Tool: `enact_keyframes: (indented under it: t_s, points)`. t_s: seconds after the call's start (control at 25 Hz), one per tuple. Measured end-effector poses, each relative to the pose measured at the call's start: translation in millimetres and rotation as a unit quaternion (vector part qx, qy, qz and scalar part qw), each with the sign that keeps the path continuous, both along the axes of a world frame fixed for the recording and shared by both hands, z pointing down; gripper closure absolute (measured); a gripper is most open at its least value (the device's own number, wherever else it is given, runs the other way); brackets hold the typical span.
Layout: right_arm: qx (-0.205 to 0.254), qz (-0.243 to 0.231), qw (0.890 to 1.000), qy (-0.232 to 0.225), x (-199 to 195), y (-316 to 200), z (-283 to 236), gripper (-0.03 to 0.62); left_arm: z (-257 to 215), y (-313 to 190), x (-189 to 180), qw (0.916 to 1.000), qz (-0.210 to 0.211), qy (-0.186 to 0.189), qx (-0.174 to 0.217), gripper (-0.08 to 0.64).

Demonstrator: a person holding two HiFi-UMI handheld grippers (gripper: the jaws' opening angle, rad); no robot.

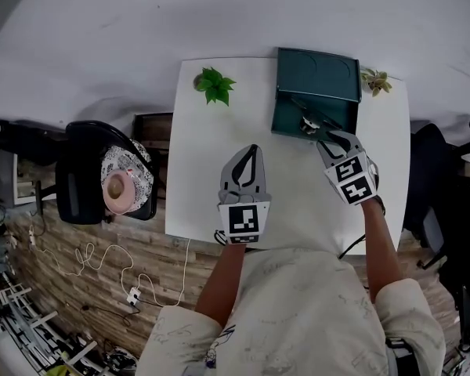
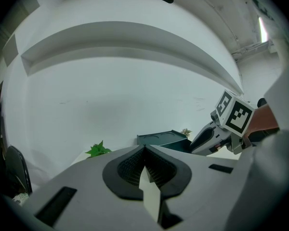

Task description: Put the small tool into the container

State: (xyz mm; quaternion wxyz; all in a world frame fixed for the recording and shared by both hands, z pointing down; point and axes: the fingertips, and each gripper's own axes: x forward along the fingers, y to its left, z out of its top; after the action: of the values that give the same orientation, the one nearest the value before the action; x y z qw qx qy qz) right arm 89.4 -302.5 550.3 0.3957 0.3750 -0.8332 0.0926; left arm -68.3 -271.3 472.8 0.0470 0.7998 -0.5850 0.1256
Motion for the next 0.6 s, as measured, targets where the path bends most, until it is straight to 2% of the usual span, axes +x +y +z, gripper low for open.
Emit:
enact_keyframes:
  t_s: [0.28, 0.6]
  points:
    - [0.013, 0.009, 1.0, 0.002, 15.9, 24.4, -9.0, 0.471, -3.1, 22.2, 7.0, 1.0, 0.001, -0.001, 0.001, 0.554]
    - [0.026, 0.05, 0.998, -0.03, 39.5, 62.1, -17.9, 0.471, -4.3, 51.6, 24.6, 0.9999, 0.01, -0.003, -0.001, 0.554]
